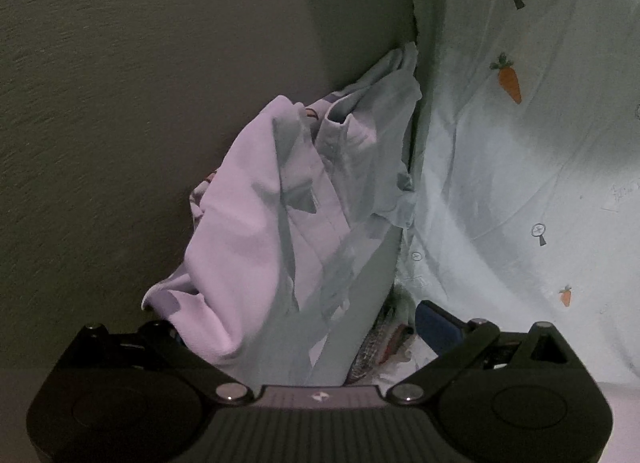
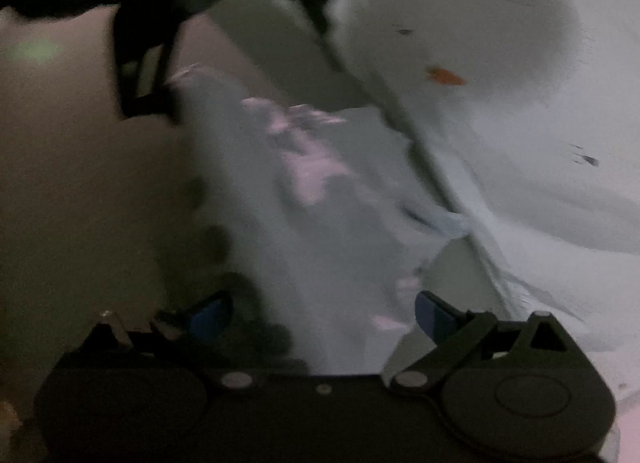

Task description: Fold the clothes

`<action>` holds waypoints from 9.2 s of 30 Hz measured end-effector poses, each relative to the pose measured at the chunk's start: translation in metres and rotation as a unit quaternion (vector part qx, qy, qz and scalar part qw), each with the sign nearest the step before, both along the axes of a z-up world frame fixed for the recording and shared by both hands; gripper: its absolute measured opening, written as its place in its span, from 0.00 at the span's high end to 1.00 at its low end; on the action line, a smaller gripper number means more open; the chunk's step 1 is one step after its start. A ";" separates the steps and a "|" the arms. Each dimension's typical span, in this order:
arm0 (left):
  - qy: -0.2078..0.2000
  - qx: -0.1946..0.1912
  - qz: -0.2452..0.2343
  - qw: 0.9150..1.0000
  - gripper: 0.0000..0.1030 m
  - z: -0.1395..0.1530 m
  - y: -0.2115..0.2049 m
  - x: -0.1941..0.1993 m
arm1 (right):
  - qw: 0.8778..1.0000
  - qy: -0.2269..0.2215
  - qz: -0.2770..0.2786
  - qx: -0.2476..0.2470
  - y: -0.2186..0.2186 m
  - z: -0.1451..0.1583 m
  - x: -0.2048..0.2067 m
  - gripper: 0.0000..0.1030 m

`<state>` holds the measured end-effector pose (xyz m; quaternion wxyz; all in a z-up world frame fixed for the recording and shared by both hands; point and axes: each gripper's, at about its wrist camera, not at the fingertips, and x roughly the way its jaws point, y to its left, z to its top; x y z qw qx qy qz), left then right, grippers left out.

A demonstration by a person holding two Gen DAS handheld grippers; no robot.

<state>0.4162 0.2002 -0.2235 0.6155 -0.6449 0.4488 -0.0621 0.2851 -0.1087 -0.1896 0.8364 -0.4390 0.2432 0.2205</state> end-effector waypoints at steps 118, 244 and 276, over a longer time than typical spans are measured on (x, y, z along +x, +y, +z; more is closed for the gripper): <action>-0.141 0.503 -0.259 0.812 0.00 0.050 -0.079 0.145 | 0.829 0.199 -0.301 0.428 -0.108 -0.013 0.232 0.05; -0.381 0.608 -0.107 0.689 0.00 0.263 -0.293 -0.215 | 0.856 -0.087 -0.254 0.442 -0.204 0.178 -0.092 0.00; -0.298 0.613 -0.134 0.719 0.00 0.237 -0.218 -0.393 | 0.881 -0.032 -0.269 0.387 -0.115 0.172 -0.273 0.00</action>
